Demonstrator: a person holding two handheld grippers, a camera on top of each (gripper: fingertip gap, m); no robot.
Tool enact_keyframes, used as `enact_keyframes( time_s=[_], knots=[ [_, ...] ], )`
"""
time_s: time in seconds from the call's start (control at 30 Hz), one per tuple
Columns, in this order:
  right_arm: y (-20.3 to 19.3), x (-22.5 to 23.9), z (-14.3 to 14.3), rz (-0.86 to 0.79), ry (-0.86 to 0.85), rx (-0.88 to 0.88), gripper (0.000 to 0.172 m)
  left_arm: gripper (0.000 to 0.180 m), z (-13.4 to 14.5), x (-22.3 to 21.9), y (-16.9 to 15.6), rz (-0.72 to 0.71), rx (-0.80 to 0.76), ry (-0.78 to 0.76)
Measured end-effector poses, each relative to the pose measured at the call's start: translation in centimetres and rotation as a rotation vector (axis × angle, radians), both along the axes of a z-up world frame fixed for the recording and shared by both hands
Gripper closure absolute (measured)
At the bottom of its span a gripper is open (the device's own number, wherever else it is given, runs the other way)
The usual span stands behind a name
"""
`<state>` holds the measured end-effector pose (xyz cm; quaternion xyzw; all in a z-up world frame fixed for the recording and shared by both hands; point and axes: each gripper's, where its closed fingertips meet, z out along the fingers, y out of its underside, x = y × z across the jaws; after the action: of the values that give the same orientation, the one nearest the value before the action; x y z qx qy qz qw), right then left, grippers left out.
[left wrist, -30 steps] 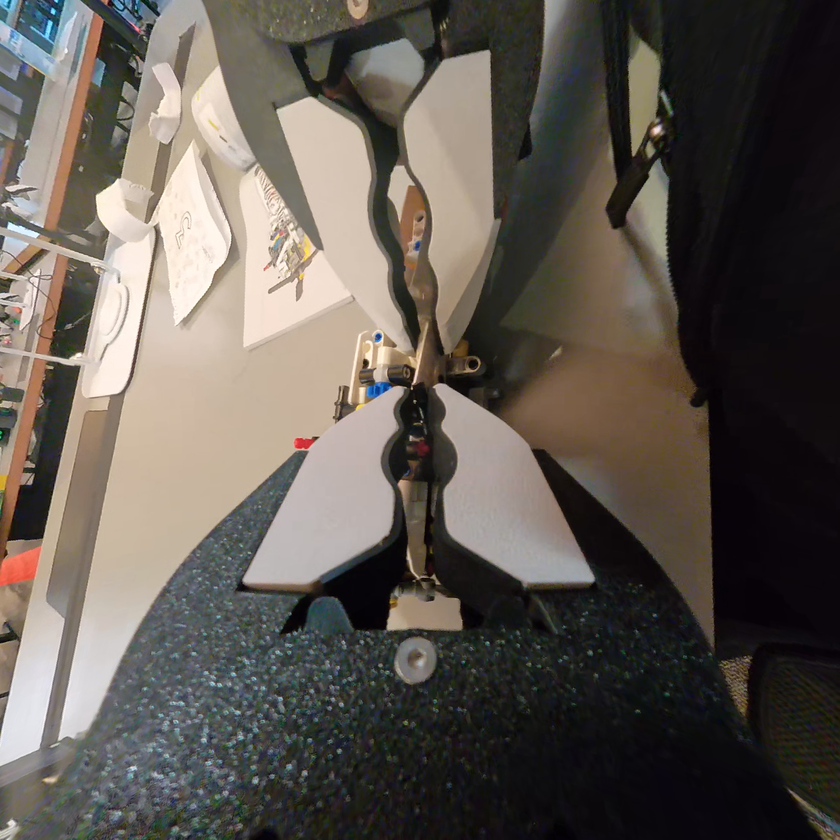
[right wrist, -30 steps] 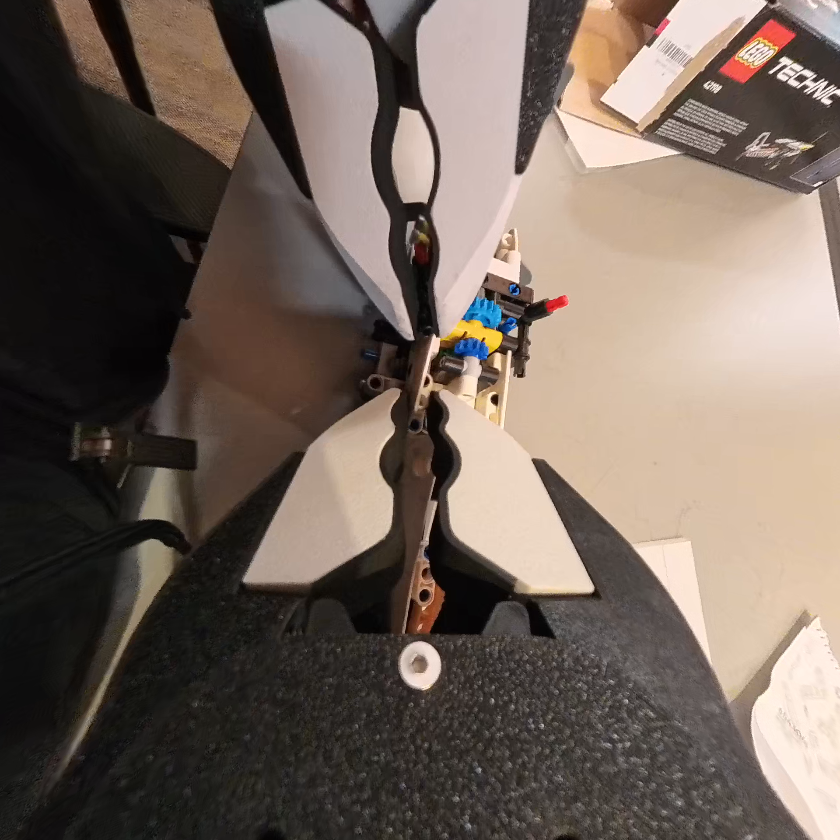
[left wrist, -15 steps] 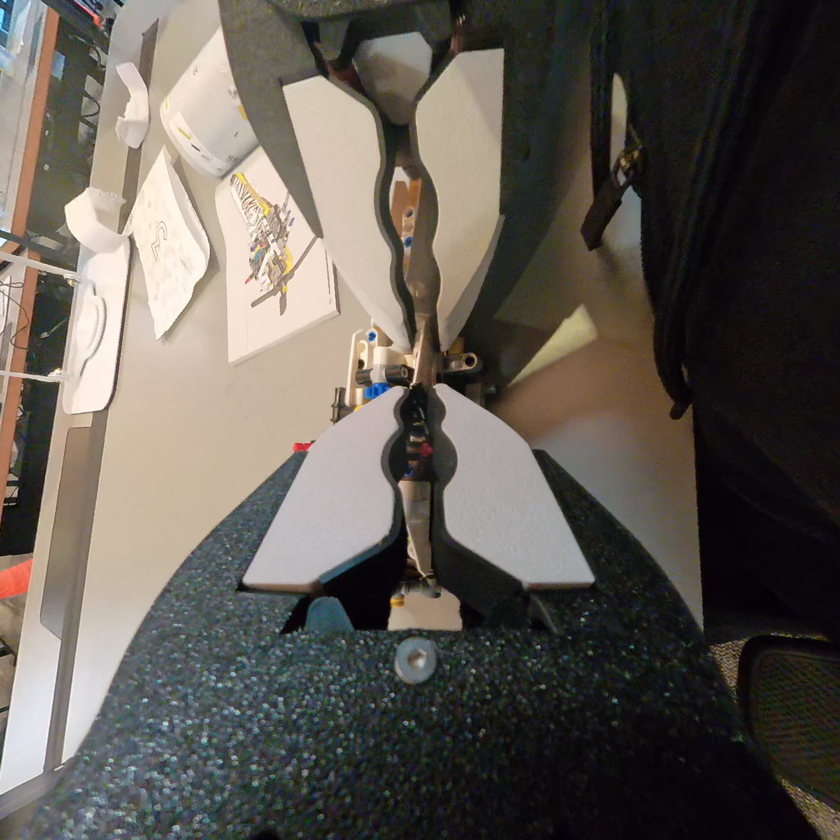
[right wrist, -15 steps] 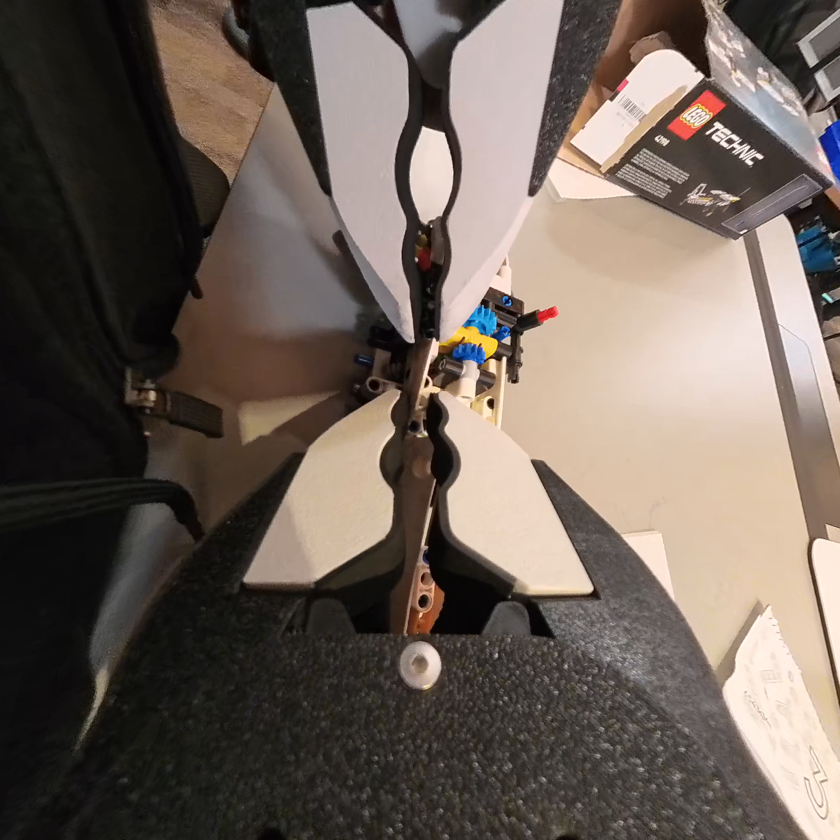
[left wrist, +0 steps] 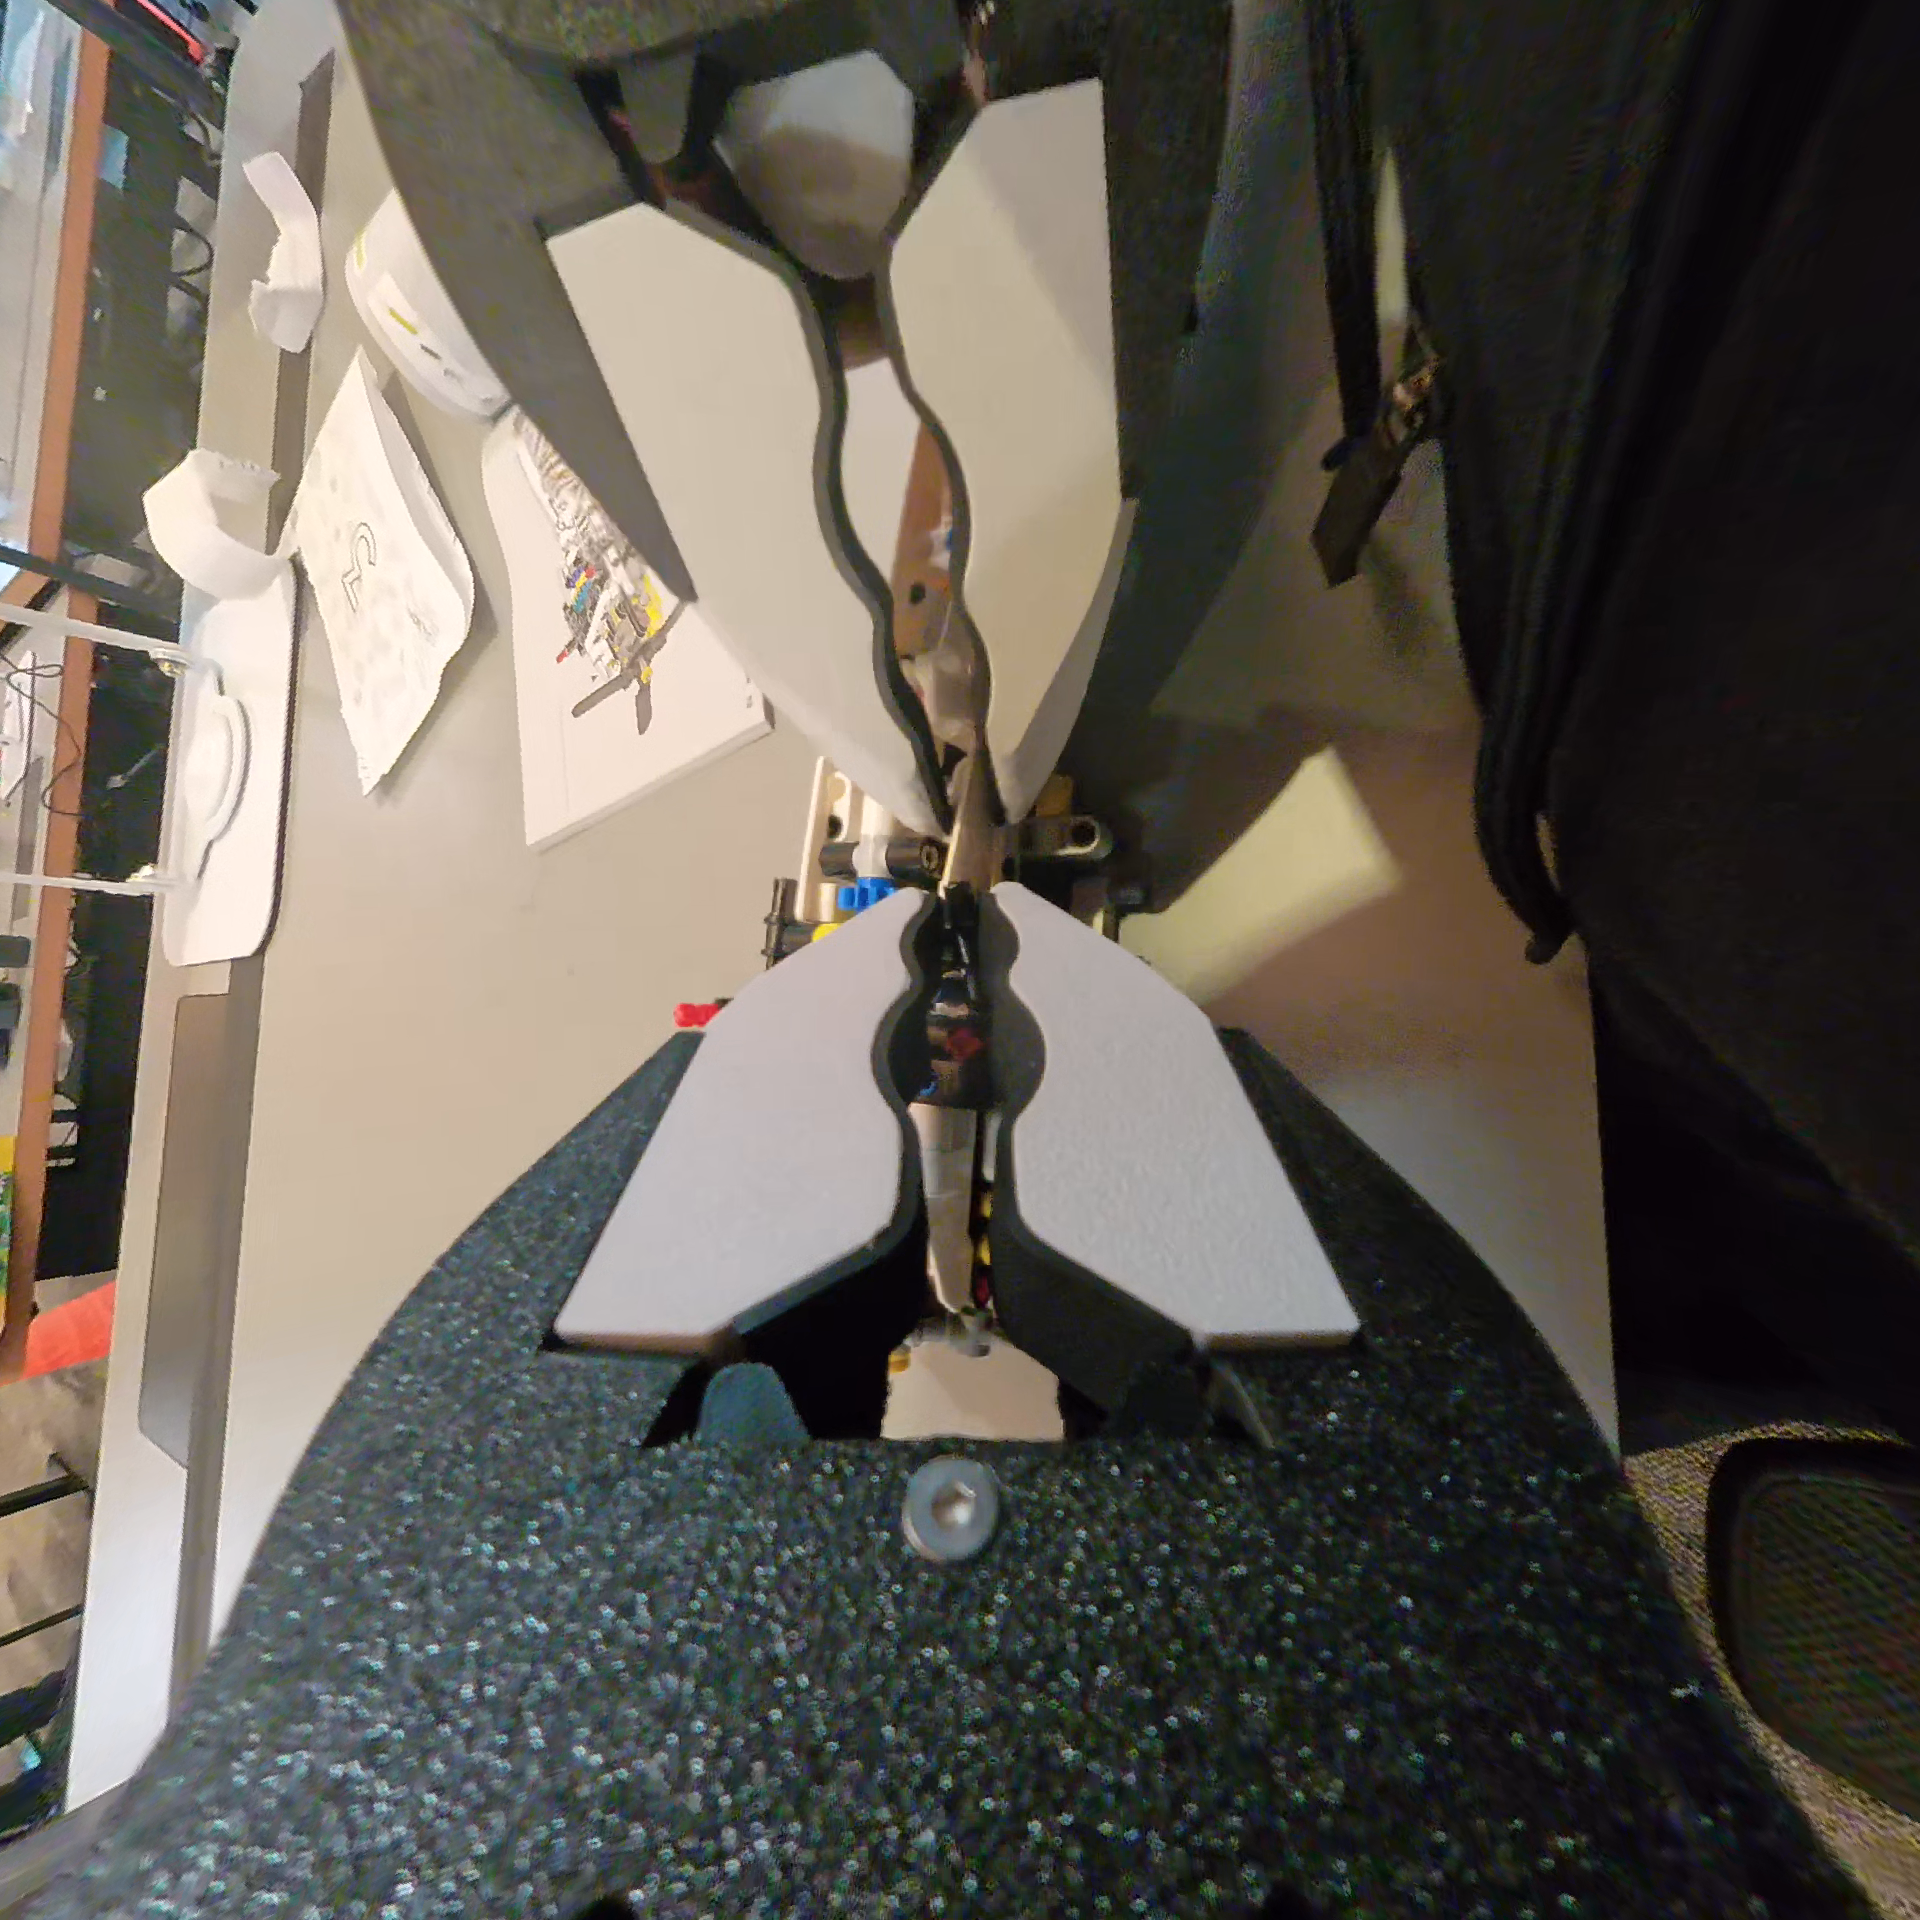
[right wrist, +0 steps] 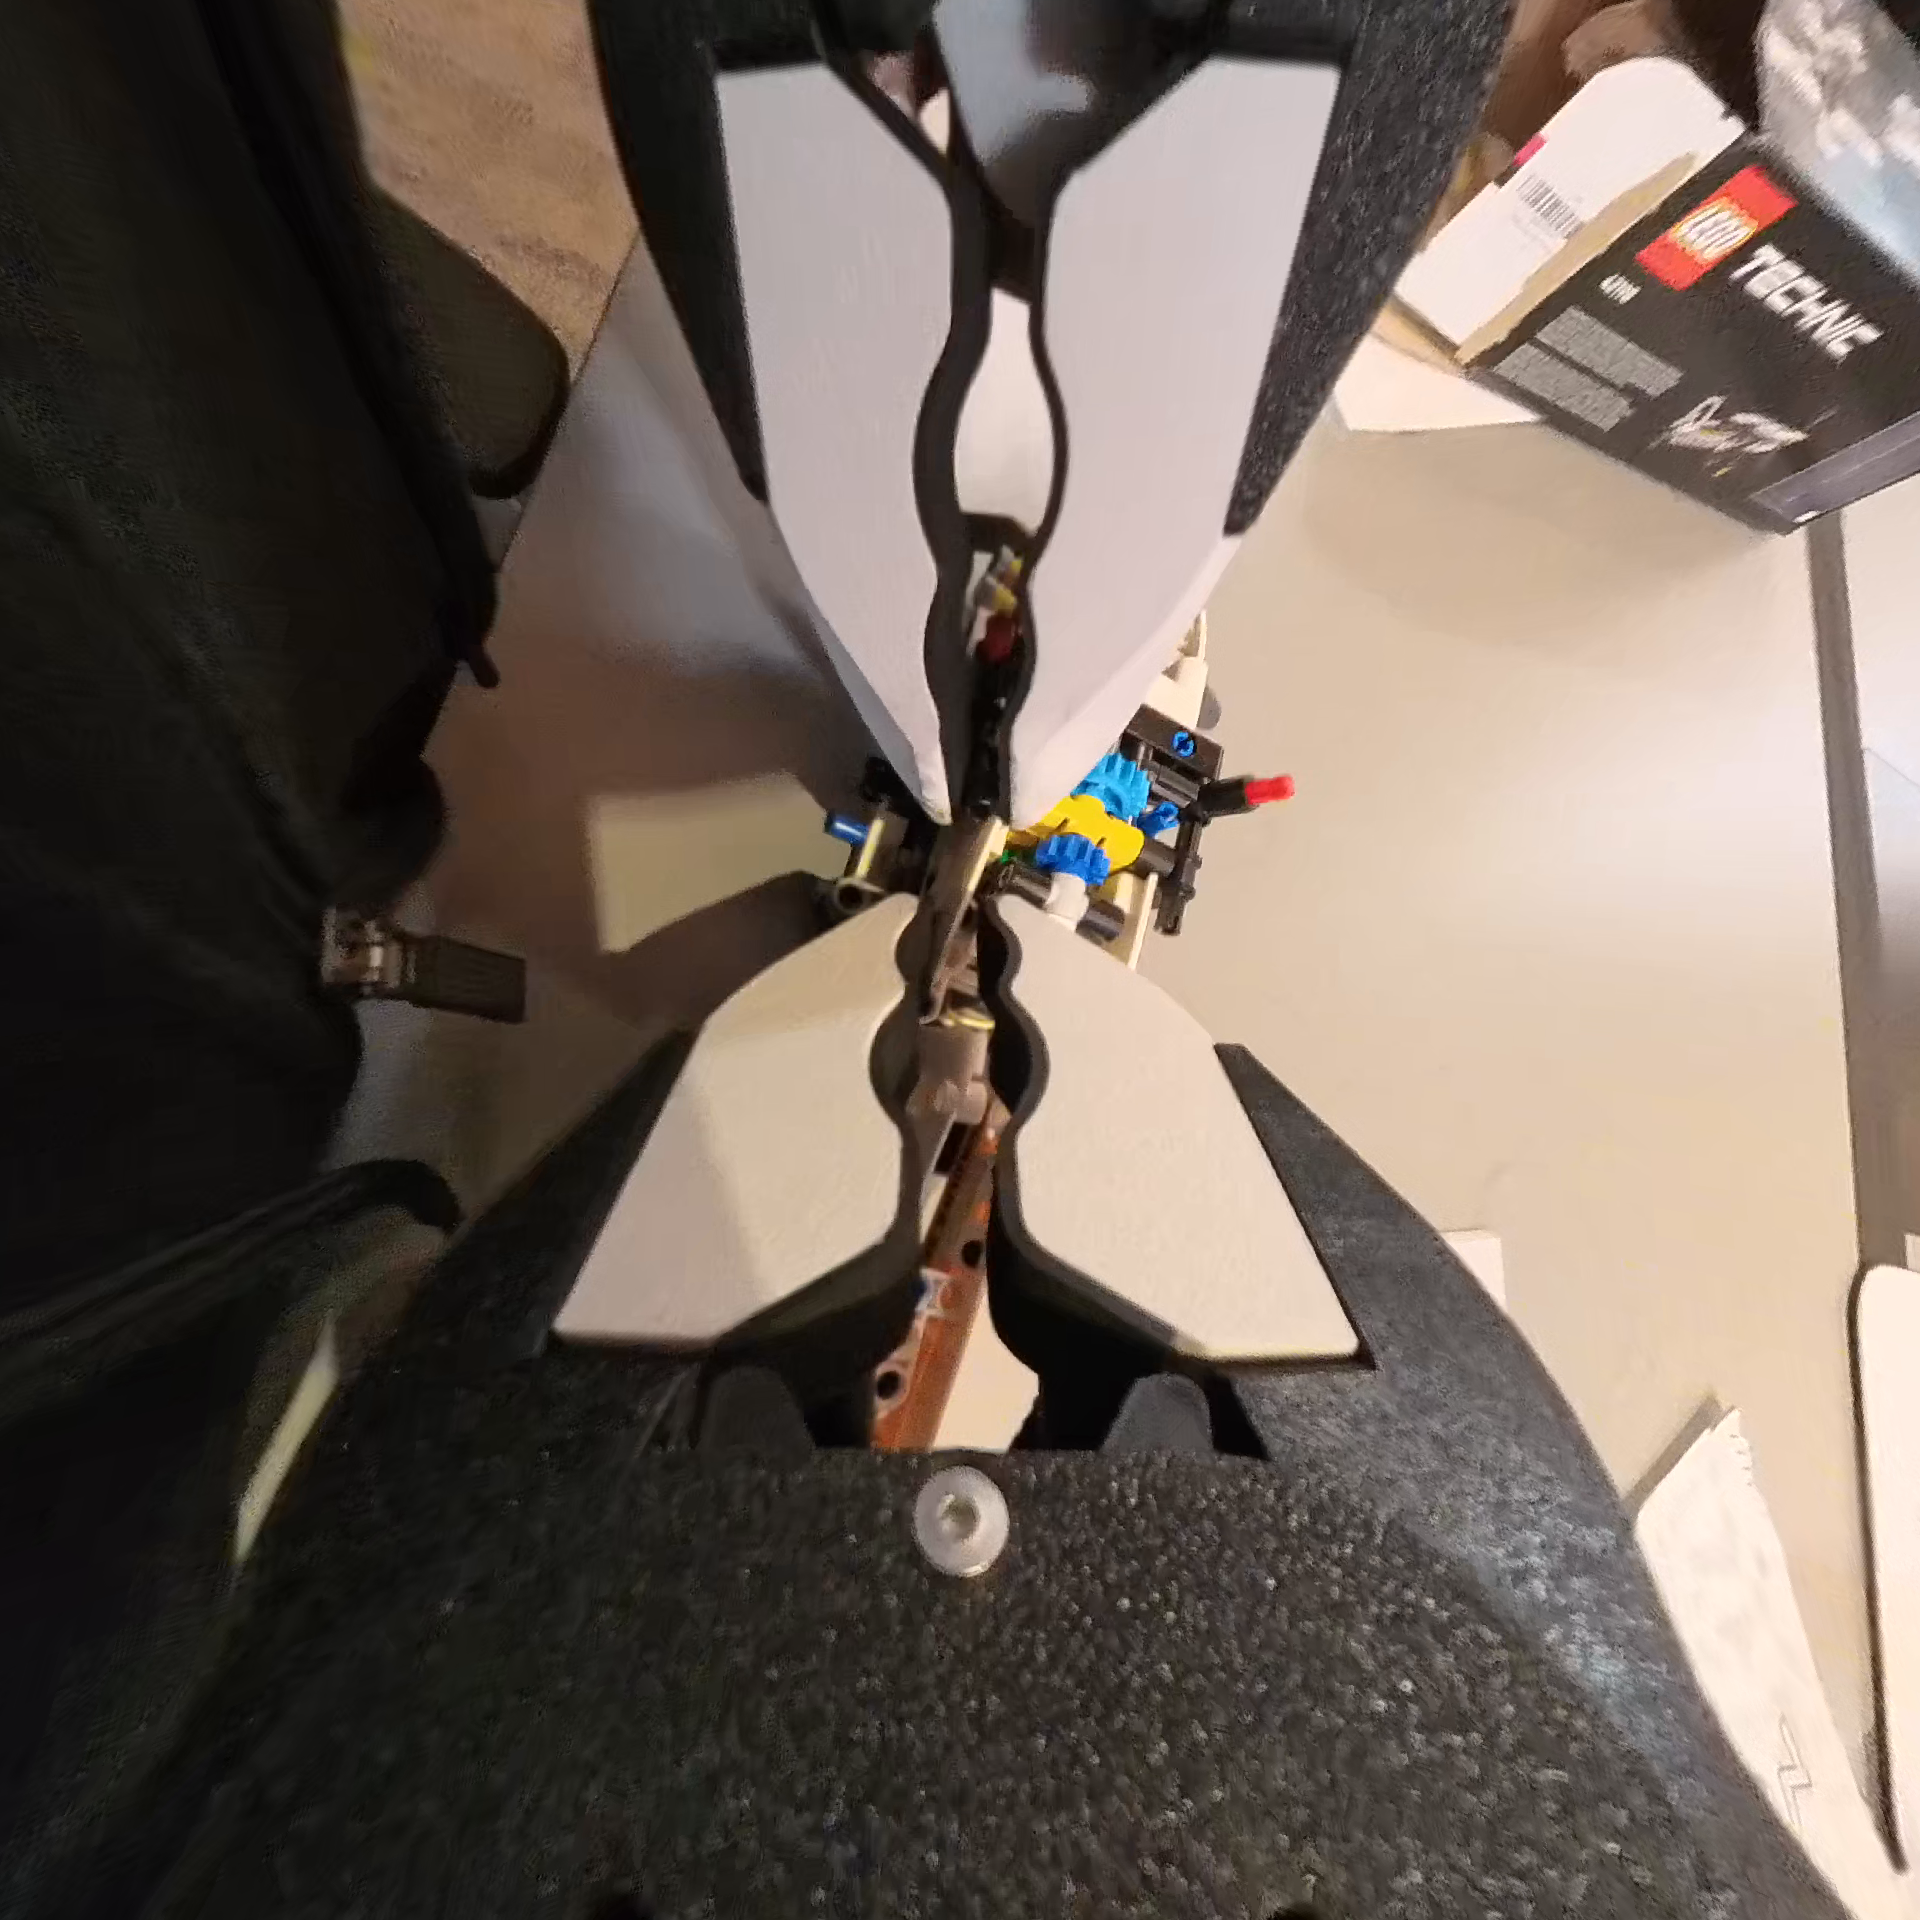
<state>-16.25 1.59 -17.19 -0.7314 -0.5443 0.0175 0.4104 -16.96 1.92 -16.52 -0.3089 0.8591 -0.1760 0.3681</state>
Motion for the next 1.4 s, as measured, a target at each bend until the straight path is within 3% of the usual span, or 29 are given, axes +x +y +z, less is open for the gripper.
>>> enact_keyframes(
  time_s=[0.27, 1.4],
  knots=[
    [0.19, 0.1, -0.15, -0.073, 0.003, -0.112, 0.164, 0.172, 0.02, -0.03, 0.07, 0.01, -0.016, -0.019],
    [0.16, 0.15, -0.06, -0.12, 0.089, -0.063, 0.163, 0.171, 0.09, 0.2, 0.75, 0.049, 0.006, -0.012]
  ],
)
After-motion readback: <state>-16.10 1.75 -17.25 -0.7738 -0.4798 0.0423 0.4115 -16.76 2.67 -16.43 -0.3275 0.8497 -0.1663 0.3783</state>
